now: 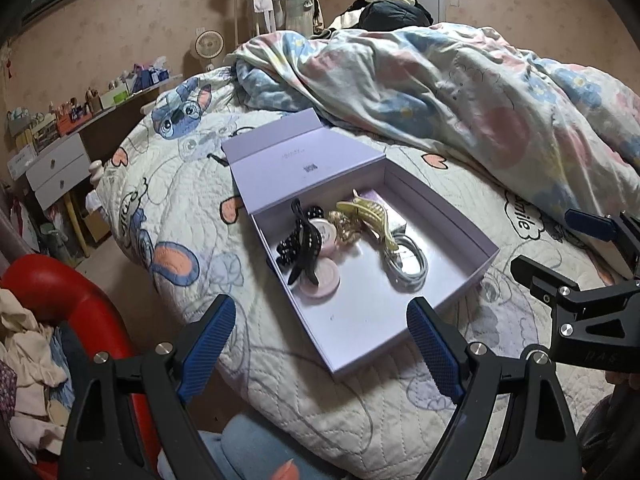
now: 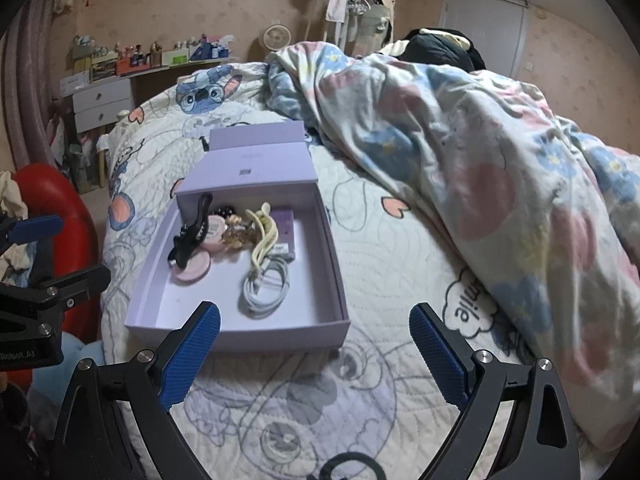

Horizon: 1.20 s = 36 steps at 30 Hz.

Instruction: Organize rigid objects

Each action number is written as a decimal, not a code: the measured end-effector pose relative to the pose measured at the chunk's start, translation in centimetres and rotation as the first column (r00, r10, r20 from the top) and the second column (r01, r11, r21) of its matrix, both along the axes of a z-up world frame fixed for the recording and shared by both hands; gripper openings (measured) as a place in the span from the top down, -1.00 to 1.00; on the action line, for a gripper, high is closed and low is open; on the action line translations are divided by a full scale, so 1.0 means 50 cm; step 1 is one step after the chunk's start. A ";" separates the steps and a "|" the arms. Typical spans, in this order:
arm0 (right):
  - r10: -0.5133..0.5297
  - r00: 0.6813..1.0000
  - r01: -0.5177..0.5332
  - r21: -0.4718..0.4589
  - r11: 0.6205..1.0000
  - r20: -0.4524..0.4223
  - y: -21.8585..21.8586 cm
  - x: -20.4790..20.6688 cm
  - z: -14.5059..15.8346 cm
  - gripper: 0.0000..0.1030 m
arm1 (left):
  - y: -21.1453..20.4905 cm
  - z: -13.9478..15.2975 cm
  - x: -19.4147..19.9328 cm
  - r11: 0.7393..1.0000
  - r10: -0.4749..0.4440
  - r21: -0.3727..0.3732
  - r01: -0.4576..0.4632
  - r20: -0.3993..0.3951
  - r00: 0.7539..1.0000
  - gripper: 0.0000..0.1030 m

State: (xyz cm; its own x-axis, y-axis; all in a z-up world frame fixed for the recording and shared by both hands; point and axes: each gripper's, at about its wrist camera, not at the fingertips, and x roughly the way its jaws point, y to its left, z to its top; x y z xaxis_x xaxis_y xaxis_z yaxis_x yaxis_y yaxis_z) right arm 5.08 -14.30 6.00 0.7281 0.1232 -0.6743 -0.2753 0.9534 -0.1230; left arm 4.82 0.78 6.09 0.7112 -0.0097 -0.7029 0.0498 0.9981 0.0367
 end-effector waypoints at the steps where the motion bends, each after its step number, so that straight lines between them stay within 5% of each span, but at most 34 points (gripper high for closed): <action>1: -0.001 1.000 0.001 0.004 1.000 -0.006 -0.002 -0.001 -0.003 -0.88 | 0.001 -0.002 -0.002 1.000 0.002 -0.003 -0.002 -0.004 1.000 -0.71; 36: 0.028 0.998 -0.028 0.009 1.000 -0.058 0.010 -0.036 -0.017 -0.88 | -0.006 -0.022 -0.015 1.000 -0.014 -0.002 0.014 -0.052 0.999 -0.71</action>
State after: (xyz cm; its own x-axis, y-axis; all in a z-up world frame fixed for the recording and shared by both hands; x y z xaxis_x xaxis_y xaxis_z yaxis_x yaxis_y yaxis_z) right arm 3.26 -13.82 5.16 0.6840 0.1489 -0.7141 -0.3085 0.9461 -0.0982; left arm 4.08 0.49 4.98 0.6738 -0.0209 -0.7386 0.0656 0.9973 0.0316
